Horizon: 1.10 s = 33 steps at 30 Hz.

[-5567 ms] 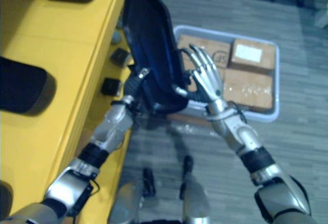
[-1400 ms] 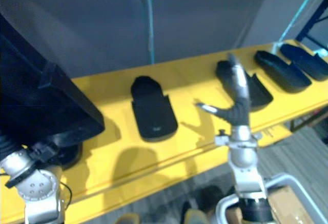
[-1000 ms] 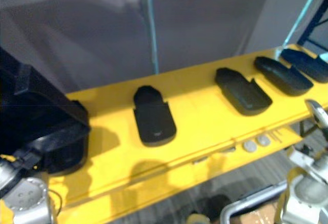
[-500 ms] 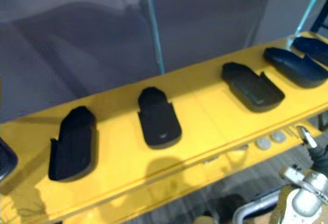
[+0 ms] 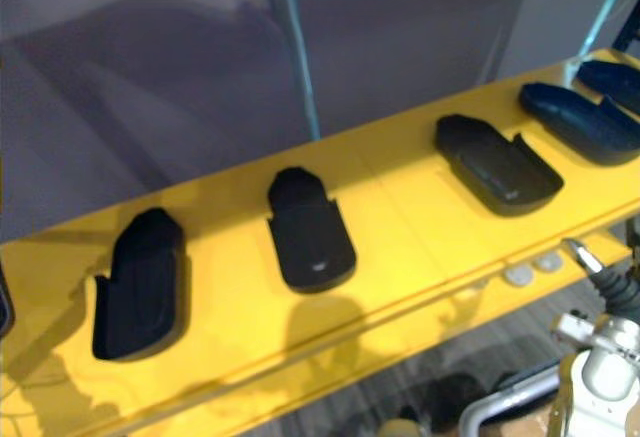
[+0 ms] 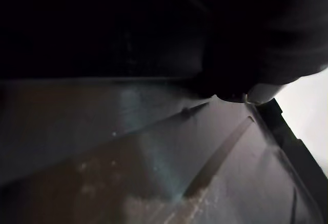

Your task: Walk over and take plastic housings, then place them on the shelf

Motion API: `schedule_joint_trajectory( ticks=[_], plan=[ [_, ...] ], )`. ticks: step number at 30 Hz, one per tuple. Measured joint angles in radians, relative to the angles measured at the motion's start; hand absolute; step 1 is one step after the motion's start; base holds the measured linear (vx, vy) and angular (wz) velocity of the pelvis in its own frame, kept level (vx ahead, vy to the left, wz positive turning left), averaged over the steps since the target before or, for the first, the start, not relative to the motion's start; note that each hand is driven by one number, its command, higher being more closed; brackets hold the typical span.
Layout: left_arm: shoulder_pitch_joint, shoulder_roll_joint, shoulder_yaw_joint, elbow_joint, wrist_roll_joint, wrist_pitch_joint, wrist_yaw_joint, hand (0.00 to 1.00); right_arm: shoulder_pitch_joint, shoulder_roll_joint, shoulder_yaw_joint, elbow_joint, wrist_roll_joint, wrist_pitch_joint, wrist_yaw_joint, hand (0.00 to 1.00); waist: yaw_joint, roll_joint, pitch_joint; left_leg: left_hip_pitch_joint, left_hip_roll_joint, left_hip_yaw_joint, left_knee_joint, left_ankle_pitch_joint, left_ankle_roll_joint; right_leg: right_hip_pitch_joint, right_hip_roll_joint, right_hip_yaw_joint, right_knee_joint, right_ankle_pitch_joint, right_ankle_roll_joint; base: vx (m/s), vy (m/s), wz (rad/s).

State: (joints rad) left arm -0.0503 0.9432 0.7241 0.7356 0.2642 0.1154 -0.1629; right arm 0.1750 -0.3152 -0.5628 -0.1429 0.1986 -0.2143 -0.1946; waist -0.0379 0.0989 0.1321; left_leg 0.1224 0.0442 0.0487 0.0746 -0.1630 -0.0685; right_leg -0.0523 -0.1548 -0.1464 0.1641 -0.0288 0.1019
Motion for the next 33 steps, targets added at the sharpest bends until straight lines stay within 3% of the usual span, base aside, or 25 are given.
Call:
schedule_joint_trajectory(
  ticks=[6, 12, 19, 24, 33],
  plan=[
    [0.000, 0.024, -0.055, 0.091, 0.160, 0.029, -0.129, 1.00, 0.000, -0.006, 0.000, 0.000, 0.002, 0.034, 0.003, 0.00, -0.002, -0.003, -0.002, -0.002, -0.002, 0.016, -0.002, 0.000, 0.000, -0.012, 0.001, 0.016, 0.000, 0.005, 0.005, -0.01, 0.013, -0.07],
    [0.000, 0.112, -0.052, 0.156, 0.225, 0.070, -0.150, 1.00, -0.007, -0.007, 0.007, 0.007, 0.002, 0.056, 0.001, 0.00, -0.002, -0.016, -0.009, -0.004, 0.000, 0.016, 0.002, 0.000, 0.000, -0.008, 0.001, 0.013, -0.001, 0.005, 0.005, 0.00, 0.000, 0.00],
    [0.009, 0.114, -0.018, 0.206, 0.265, 0.084, -0.161, 1.00, -0.034, -0.010, 0.044, 0.045, 0.003, 0.065, -0.002, 0.00, -0.001, -0.026, -0.014, -0.004, -0.001, 0.017, 0.003, -0.001, 0.000, 0.005, 0.000, 0.008, -0.022, 0.016, 0.005, -0.01, 0.006, 0.02],
    [0.027, 0.098, -0.024, 0.219, 0.266, 0.073, -0.167, 1.00, -0.032, -0.021, 0.044, 0.045, 0.002, 0.065, -0.001, 0.00, -0.001, -0.033, -0.017, -0.005, -0.003, 0.017, 0.002, -0.001, 0.000, 0.003, -0.001, 0.009, -0.020, 0.016, 0.005, 0.00, 0.000, 0.00],
    [0.055, -0.048, -0.033, 0.204, 0.263, 0.065, -0.154, 1.00, -0.028, -0.068, 0.022, 0.044, 0.002, 0.065, 0.025, 0.00, -0.006, -0.014, -0.004, -0.004, -0.004, 0.018, 0.002, -0.002, 0.000, 0.001, -0.001, 0.011, -0.017, 0.015, 0.004, 0.00, 0.000, 0.00]
  ],
)
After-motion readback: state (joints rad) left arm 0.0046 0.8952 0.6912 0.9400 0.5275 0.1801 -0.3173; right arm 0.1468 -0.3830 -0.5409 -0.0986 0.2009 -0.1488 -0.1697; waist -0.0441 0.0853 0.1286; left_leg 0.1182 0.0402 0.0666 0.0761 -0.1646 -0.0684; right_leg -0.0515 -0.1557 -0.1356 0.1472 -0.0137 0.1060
